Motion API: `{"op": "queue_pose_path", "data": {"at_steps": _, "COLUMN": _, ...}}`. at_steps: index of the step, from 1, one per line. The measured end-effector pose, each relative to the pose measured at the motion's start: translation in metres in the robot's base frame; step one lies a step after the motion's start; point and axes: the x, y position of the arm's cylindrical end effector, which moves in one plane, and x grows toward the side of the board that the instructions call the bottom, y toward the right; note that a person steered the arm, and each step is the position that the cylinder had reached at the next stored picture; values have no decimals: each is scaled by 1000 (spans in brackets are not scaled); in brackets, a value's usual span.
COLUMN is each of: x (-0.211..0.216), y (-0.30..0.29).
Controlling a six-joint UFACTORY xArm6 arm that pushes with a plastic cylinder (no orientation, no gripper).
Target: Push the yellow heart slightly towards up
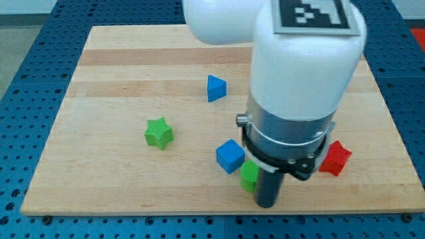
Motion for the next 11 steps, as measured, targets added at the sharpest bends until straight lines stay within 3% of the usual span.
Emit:
{"op": "queue_pose_path", "data": {"at_steps": 2, "x": -16, "y": 20}}
{"op": "queue_pose_path", "data": {"at_steps": 5, "x": -81, "y": 20}}
{"op": "queue_pose_path", "data": {"at_steps": 10, "x": -50, "y": 20}}
{"op": "queue_pose_path", "data": {"at_steps": 11, "x": -57, "y": -5}}
